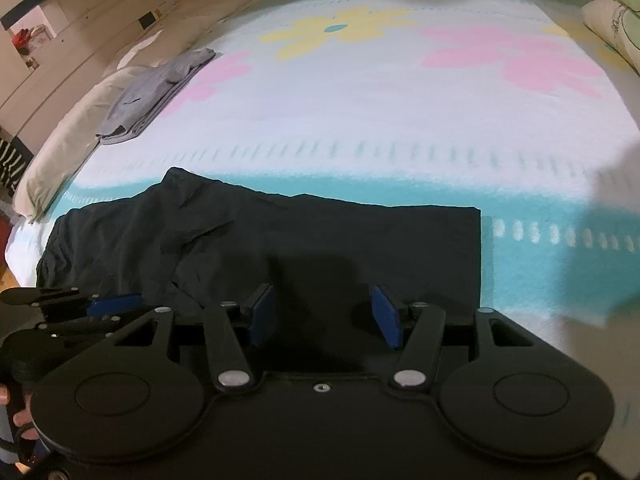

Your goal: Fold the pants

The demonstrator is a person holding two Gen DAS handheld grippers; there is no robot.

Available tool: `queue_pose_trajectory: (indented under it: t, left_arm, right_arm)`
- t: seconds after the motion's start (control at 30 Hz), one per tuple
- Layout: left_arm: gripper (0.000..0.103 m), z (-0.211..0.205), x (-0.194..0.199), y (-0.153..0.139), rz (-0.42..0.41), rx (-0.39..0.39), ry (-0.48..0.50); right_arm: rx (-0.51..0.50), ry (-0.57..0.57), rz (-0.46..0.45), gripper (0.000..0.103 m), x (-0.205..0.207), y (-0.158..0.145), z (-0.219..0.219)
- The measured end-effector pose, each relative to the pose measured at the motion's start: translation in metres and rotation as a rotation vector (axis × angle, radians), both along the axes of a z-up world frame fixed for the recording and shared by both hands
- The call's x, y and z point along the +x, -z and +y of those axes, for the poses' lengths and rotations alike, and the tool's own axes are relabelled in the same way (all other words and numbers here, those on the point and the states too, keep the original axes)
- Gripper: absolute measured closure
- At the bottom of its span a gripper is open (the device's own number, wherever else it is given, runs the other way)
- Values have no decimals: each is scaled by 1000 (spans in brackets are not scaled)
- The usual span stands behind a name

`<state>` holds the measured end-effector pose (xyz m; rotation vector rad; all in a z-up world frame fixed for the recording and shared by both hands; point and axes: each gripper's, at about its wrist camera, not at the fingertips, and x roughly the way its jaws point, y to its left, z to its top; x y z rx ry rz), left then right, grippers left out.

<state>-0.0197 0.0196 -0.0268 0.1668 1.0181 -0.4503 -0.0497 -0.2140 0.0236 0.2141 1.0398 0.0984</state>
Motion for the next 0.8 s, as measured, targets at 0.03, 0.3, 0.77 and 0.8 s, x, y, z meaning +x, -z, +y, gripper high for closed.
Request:
queue_pose_trajectory:
  t: [0.03,0.3,0.77,0.8]
  left_arm:
    - [82,0,-2,-3,-11,3,5]
    - [82,14,-10,-5,62,-8,7]
    - [63,31,4,-13,57,-31,-44]
    - [62,29,5,-15,32,-21,-55]
  right_arm:
    - [-1,2,0,42,0,0,0]
    - [-16,9,15,42,-2,1,0]
    - [-32,152,20,42,-1,7,-37]
    - [-37,147,7,42,0,7,-36]
